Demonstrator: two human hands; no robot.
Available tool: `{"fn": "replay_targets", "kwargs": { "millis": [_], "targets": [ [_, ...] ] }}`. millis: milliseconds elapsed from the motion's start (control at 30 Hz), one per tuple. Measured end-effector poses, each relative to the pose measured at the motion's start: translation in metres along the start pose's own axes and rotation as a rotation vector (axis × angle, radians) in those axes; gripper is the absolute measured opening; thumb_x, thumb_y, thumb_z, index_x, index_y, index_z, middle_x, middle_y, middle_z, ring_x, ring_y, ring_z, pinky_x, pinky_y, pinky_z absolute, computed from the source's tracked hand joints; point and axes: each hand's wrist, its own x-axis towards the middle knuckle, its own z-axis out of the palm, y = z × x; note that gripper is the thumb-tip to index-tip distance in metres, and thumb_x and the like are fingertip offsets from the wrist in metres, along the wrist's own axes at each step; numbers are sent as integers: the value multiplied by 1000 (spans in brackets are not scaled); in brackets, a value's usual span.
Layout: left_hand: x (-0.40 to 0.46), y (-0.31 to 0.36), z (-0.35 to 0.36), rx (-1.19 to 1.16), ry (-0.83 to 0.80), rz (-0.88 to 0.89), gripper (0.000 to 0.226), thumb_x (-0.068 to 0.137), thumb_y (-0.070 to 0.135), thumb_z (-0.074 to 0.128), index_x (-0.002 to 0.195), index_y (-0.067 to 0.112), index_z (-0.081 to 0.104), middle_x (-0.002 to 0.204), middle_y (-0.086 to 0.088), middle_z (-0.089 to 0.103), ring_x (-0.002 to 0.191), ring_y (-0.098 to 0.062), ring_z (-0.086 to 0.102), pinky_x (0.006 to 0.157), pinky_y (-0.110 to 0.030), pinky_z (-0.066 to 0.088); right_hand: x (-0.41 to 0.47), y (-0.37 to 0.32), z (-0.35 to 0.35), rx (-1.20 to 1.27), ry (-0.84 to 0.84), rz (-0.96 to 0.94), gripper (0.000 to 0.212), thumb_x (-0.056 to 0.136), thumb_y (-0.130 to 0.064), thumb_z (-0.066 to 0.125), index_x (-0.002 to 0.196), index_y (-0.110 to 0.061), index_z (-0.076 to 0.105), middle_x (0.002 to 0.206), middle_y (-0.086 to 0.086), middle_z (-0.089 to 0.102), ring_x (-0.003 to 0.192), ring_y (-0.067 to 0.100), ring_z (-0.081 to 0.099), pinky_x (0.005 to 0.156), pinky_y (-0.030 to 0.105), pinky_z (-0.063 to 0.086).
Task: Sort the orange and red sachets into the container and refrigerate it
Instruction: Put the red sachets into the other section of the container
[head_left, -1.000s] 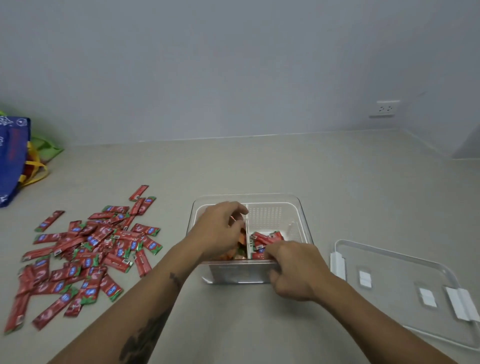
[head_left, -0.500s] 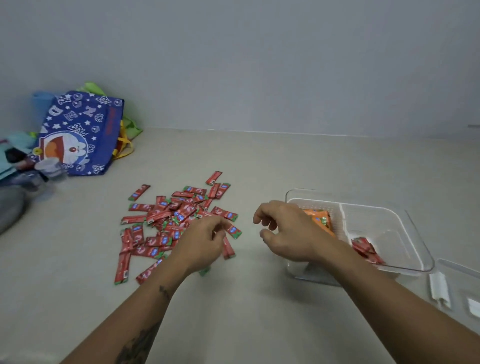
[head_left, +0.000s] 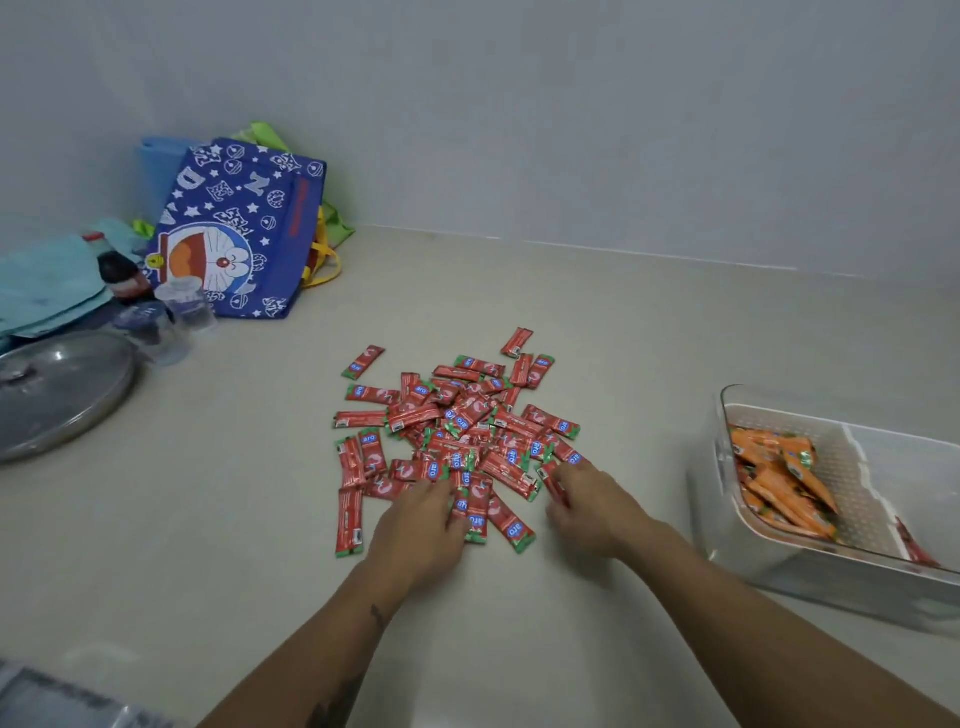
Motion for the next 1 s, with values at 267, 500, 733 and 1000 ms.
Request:
{"fn": "replay_targets", "kwargs": {
  "millis": [267, 500, 733, 1000],
  "targets": [
    [16, 15, 24, 122, 101, -47, 71, 91, 49, 52, 149, 18, 24, 149, -7, 30, 133, -27, 30, 112, -38, 28, 16, -7, 22, -24, 122, 130, 41, 88, -24, 55, 128, -22, 43, 127, 4, 57, 112, 25, 55, 82, 34, 48],
    [30, 15, 19, -105, 117, -3, 55, 90, 18, 57, 142, 22, 38, 133, -2, 53, 121, -22, 44, 103, -34, 38, 36, -29, 5, 203, 283, 59, 43, 82, -32, 63, 118, -28, 40, 112, -4, 64, 98, 22, 62, 77, 39, 53],
    [28, 9, 19, 177, 99, 76, 51, 94, 42, 47, 138, 19, 38, 140, -3, 38, 128, -24, 32, 108, -40, 30, 53, -41, 32, -56, 83, 89, 52, 90, -33, 61, 133, -14, 39, 135, 9, 48, 124, 28, 45, 103, 43, 44],
    [27, 10, 24, 253, 87, 131, 43, 97, 36, 45, 134, 15, 38, 140, -6, 37, 126, -27, 32, 108, -44, 29, 42, -28, 13, 157, 11, 166, 17, 87, -35, 52, 82, -20, 57, 86, -1, 64, 80, 20, 63, 75, 39, 56]
  ]
}}
